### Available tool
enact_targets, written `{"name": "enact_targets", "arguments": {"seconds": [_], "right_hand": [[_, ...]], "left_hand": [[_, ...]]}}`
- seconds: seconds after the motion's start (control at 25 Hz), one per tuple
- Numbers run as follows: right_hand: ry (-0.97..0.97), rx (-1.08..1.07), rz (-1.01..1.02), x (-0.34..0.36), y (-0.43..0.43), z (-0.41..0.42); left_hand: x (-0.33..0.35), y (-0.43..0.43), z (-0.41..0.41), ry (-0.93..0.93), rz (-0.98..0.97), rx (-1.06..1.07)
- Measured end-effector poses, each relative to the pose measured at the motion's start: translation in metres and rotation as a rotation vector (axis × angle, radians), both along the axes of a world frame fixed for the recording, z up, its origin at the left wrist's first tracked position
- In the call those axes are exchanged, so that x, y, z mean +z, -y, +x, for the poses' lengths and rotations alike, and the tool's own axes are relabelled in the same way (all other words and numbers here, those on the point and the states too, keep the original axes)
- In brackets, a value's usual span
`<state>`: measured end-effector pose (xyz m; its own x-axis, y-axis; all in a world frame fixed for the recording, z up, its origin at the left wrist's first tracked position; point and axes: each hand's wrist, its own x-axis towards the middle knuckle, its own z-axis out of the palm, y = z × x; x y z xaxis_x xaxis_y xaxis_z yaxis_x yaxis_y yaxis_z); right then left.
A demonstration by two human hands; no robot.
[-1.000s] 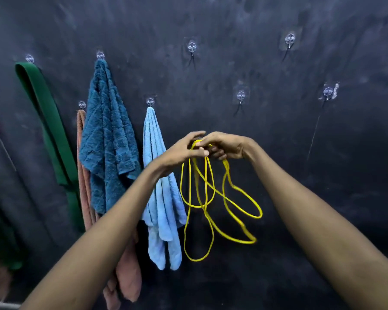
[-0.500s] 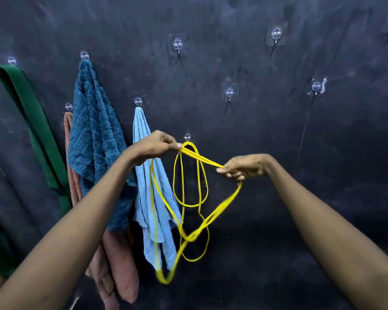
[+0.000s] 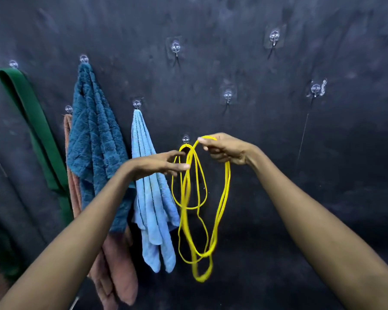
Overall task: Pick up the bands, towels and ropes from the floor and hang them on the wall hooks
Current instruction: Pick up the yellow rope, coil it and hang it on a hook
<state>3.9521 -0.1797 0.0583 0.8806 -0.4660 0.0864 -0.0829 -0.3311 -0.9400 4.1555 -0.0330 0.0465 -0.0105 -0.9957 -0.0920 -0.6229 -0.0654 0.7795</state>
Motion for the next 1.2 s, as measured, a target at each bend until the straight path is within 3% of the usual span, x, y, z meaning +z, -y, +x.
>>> {"name": "enact_targets", "arguments": {"seconds": [0.12,0.24,0.48,0.68,0.96,1.12,1.2], "right_hand": [[0.053,0.045,-0.050,0.015,-0.015,0.011],[0.066,-0.031,-0.023,0.021,-0.006,0.001],[-0.249,-0.013,-0.010,-0.020,0.043,-0.050],[-0.218,-0.016,0.294,-0.071,0.088,-0.091],[0.176,0.144,0.711,-0.073,0.105,-0.090],[0.357,0.165,0.734,-0.067,0.105,-0.086],[0.417,0.207,0.756,-0.063,0.098,-0.077]], "left_hand": [[-0.002,0.021,-0.035,-0.289,-0.250,-0.091],[0.002,0.030,-0.044,-0.685,-0.271,-0.033],[0.015,0.025,-0.003,-0.929,-0.450,0.263],[0.010,0.004,0.044,-0.869,-0.414,0.396],[0.006,-0.010,0.057,-0.744,-0.421,0.492],[0.005,-0.025,0.071,-0.922,-0.390,0.301],[0.002,-0.028,0.072,-0.845,-0.329,0.247]]}}
